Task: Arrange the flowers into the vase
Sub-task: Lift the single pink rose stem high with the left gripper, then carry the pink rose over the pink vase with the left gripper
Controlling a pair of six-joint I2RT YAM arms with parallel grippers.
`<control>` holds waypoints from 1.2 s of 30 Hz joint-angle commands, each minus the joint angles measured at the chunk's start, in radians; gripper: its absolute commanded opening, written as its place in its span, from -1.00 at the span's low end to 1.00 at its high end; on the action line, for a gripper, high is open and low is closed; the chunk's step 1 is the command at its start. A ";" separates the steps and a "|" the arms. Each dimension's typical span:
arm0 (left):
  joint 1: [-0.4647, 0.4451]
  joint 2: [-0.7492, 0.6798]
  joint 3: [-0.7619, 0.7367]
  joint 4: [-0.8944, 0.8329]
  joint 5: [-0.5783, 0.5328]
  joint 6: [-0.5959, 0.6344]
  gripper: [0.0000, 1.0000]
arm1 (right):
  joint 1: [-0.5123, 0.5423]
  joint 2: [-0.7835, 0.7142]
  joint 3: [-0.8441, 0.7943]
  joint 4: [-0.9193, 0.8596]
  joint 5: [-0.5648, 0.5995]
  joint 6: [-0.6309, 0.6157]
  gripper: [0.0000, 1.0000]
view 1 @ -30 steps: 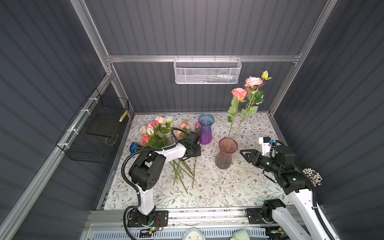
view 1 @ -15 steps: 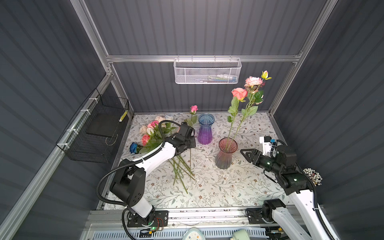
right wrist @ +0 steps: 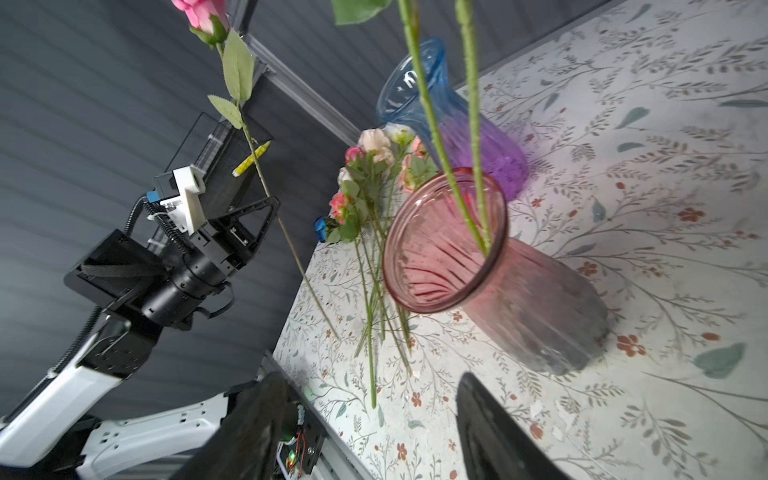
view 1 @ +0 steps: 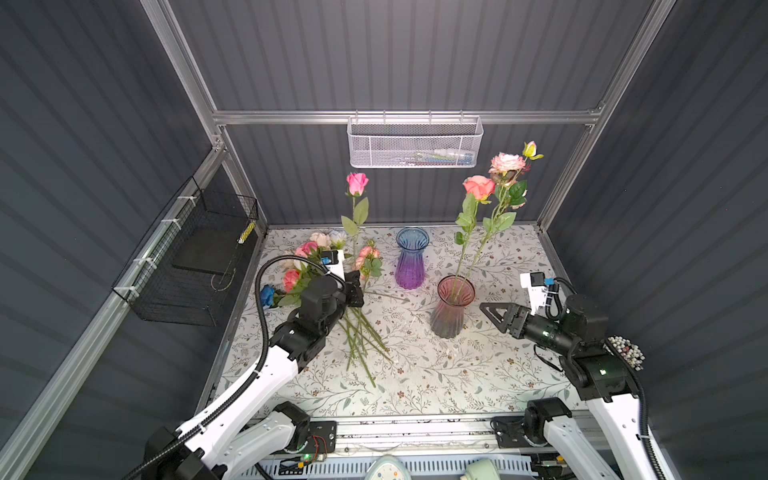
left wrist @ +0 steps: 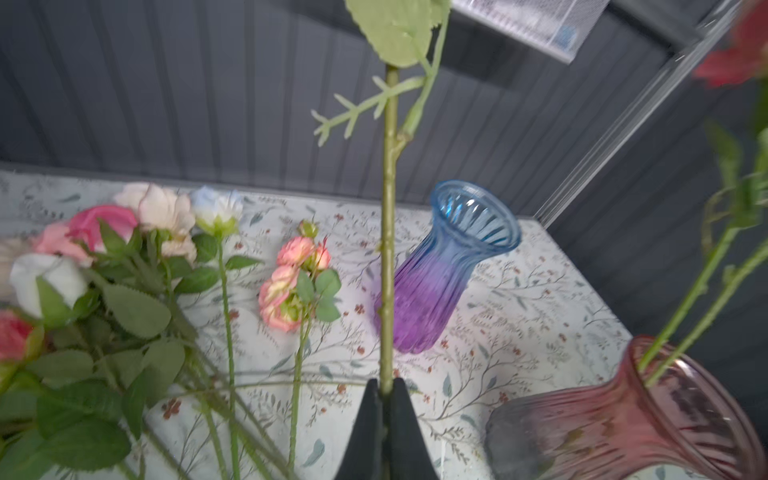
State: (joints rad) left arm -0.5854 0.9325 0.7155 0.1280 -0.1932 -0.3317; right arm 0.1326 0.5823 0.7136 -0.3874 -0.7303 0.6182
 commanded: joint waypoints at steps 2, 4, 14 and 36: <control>0.002 -0.020 -0.012 0.310 0.104 0.120 -1.00 | 0.021 -0.013 -0.022 0.037 -0.028 0.019 0.34; 0.002 0.006 0.037 0.324 0.153 0.134 -1.00 | 0.023 -0.013 -0.024 0.043 -0.023 0.024 0.34; -0.032 0.194 0.298 0.366 0.327 0.132 -1.00 | 0.025 -0.015 -0.009 0.035 -0.004 0.009 0.34; -0.276 0.655 0.672 0.558 0.398 0.142 -1.00 | 0.025 -0.019 -0.009 0.019 0.074 -0.019 0.33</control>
State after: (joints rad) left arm -0.8482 1.5707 1.3533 0.6270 0.1848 -0.1699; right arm 0.1543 0.5739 0.6960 -0.3660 -0.6674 0.6201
